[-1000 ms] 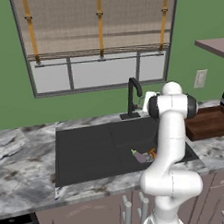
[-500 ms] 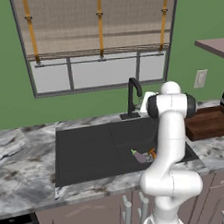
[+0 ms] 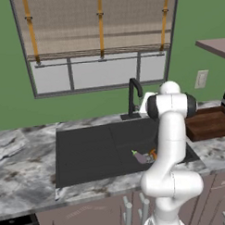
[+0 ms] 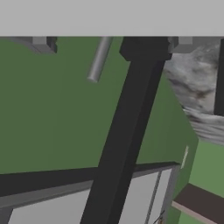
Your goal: Pick up all produce items and place them in the sink. Turn on the sink faucet to wash them. Then turn the sink off and put them in the tray.
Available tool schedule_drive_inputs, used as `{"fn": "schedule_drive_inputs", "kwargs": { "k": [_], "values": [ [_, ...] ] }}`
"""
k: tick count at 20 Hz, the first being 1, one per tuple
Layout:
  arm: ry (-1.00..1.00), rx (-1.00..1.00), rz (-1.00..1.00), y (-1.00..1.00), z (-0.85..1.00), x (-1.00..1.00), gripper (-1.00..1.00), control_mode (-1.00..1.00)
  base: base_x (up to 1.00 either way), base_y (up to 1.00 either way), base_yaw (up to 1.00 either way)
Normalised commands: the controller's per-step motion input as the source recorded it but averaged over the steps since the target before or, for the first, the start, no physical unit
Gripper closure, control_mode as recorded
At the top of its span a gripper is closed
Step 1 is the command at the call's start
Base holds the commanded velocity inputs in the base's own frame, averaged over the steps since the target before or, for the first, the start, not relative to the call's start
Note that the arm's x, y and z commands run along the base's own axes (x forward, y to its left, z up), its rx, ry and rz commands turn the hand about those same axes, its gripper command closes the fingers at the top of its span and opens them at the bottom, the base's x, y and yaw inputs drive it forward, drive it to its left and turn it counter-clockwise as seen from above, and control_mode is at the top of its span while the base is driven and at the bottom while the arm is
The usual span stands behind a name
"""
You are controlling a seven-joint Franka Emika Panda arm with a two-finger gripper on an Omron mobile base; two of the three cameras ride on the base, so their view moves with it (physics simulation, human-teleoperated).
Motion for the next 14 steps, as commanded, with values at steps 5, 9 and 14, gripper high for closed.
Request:
{"fn": "schedule_drive_inputs", "kwargs": {
  "k": [5,9,14],
  "values": [
    [0.03,-0.02,0.02,0.16,0.0,0.24,-1.0,-1.0,0.0,0.0,0.0],
    [0.02,-0.01,0.01,0.16,0.0,0.24,-1.0,-1.0,0.0,0.0,0.0],
    [0.0,0.0,0.0,0.22,0.0,0.22,-1.0,-1.0,0.0,0.0,0.0]
  ]
}}
